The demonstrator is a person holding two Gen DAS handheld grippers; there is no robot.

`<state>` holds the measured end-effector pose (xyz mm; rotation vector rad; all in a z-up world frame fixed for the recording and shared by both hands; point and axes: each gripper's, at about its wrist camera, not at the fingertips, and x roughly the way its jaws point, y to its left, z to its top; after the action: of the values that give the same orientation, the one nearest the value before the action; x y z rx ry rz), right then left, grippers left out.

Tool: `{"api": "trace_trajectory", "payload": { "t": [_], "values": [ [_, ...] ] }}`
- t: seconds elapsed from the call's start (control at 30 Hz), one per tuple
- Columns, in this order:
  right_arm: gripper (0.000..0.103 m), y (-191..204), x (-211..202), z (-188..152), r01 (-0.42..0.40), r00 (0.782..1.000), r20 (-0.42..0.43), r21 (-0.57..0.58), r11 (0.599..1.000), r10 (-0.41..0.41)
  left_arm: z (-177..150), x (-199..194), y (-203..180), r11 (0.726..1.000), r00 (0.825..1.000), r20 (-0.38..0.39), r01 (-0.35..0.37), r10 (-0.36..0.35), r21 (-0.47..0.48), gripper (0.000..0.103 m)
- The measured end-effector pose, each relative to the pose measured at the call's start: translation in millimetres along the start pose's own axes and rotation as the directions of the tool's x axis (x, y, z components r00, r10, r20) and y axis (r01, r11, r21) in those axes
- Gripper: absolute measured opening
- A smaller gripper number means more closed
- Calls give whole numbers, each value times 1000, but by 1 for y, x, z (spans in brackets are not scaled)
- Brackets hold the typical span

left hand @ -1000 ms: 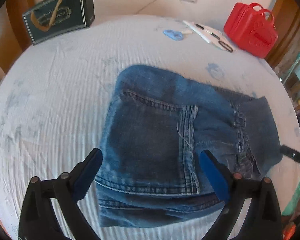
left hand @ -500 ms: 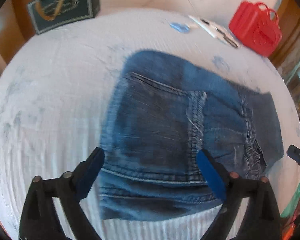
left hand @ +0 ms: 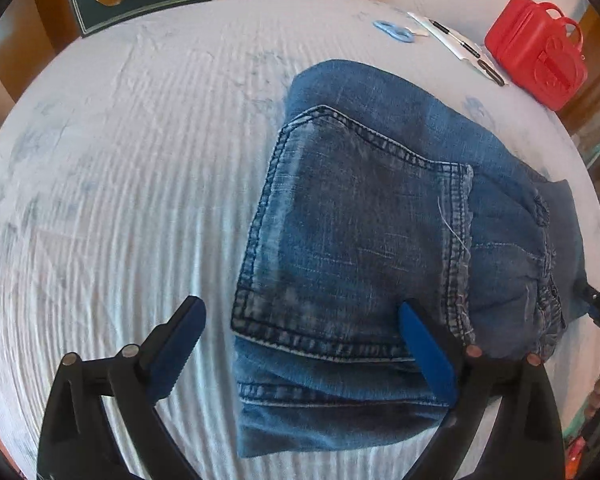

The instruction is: Fold clothes

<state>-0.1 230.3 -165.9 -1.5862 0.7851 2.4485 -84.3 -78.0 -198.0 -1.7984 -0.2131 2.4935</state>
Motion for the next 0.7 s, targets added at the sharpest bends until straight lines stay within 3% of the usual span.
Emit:
{"api": "trace_trajectory", "payload": {
  "t": [0.07, 0.17, 0.23, 0.33, 0.43, 0.5, 0.57, 0.63, 0.7],
  "values": [
    [25, 8, -12, 1, -106, 994, 13, 36, 994, 105, 2, -5, 3, 1000, 1000, 2, 7, -7, 10, 98],
    [24, 48, -43, 1, -275, 959, 60, -29, 961, 277, 5, -25, 12, 1000, 999, 36, 27, -27, 2, 98],
    [23, 94, -60, -3, -370, 923, 53, -141, 918, 380, 11, -44, 19, 999, 996, 79, 45, -44, -18, 98],
    [23, 170, -58, -19, -462, 880, -43, -309, 831, 473, 21, -70, 30, 998, 989, 141, 49, -44, -39, 98],
    [24, 232, -17, -46, -431, 900, -153, -436, 790, 407, 28, -79, 34, 997, 985, 166, 59, -49, -59, 98],
    [24, 239, 10, -57, -434, 901, -227, -420, 797, 370, 27, -81, 34, 996, 985, 165, 66, -55, -64, 98],
    [25, 226, 5, -56, -419, 908, -197, -402, 814, 370, 26, -80, 27, 994, 983, 165, 90, -78, -66, 98],
    [42, 203, -21, -49, -369, 927, -101, -404, 837, 360, 26, -80, 10, 990, 979, 162, 132, -122, -53, 98],
    [59, 172, -48, -36, -288, 949, 14, -357, 889, 314, 28, -78, -14, 989, 977, 157, 150, -146, -12, 100]
  ]
}}
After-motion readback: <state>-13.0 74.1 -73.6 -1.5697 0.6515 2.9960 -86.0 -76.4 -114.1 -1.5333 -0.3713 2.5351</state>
